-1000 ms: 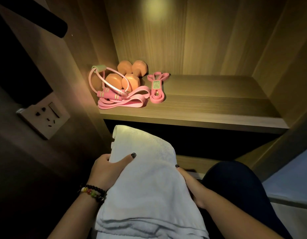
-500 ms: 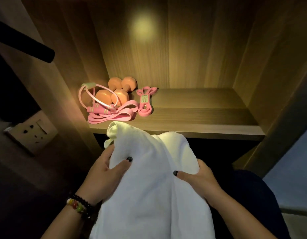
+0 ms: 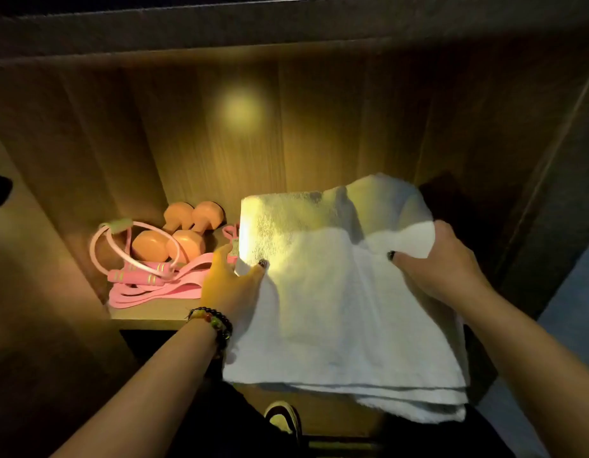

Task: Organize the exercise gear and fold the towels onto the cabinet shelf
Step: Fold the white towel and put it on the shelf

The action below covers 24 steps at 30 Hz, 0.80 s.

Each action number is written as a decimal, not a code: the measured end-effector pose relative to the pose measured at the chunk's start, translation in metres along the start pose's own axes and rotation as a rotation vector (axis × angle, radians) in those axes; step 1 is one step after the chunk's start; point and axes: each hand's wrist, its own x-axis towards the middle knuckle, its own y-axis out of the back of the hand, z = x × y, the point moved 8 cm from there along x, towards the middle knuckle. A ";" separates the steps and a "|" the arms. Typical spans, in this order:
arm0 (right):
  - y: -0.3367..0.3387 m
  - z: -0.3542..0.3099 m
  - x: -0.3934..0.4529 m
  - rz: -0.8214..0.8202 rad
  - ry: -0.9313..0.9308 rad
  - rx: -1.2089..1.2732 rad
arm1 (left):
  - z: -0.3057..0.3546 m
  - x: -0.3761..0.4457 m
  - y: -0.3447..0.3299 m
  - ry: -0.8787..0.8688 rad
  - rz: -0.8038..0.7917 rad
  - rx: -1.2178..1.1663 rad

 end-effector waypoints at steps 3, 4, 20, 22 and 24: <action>-0.057 0.026 0.025 -0.155 0.056 -0.390 | -0.004 0.026 -0.047 -0.164 -0.062 0.434; -0.081 0.033 0.026 -0.217 0.115 -0.465 | 0.000 0.026 -0.067 -0.230 -0.121 0.518; -0.155 0.072 0.103 -0.441 0.057 -0.522 | -0.026 0.049 -0.167 -0.420 -0.434 0.953; -0.155 0.071 0.102 -0.440 0.067 -0.513 | -0.023 0.040 -0.161 -0.441 -0.389 0.916; -0.150 0.067 0.098 -0.428 0.073 -0.482 | -0.016 0.025 -0.153 -0.487 -0.278 0.844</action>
